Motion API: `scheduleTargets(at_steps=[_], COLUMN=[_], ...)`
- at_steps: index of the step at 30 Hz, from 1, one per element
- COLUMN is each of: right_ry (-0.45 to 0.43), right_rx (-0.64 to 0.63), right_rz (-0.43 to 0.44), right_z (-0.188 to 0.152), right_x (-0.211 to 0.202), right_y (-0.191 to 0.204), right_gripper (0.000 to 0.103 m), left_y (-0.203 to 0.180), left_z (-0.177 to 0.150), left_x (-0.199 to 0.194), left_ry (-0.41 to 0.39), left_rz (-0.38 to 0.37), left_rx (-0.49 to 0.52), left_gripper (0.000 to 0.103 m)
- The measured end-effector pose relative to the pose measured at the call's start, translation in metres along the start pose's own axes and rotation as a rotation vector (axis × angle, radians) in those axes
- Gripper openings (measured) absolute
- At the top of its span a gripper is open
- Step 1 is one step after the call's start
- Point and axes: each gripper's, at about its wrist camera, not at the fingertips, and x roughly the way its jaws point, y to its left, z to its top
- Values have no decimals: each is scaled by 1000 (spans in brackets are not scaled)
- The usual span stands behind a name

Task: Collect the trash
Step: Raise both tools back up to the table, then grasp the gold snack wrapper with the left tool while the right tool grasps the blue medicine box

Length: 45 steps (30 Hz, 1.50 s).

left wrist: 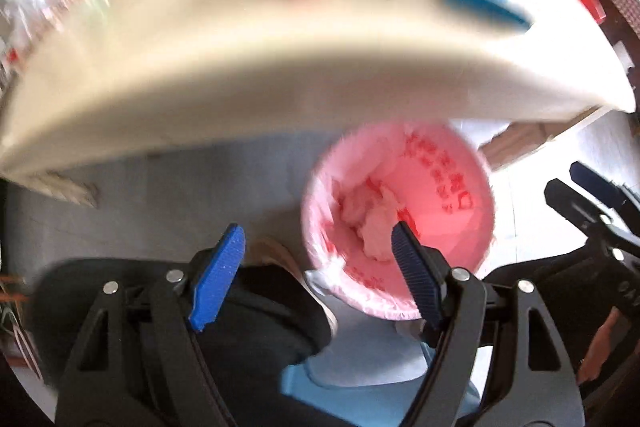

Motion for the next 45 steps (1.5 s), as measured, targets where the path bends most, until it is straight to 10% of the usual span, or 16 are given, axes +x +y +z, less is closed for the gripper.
scheduleTargets(at_steps=[19,45], right_ry=[-332,-209], right_rx=[-47,53], right_rz=[61,4], right_z=[97,132], right_x=[-134,-61], right_y=[59,40], right_gripper=[80,82], left_y=[36,40], left_z=[93,171], left_x=[-184,-88], left_ry=[-403,-281], left_rz=[96,-68], left_rx=[149,313], left_gripper=[88,88])
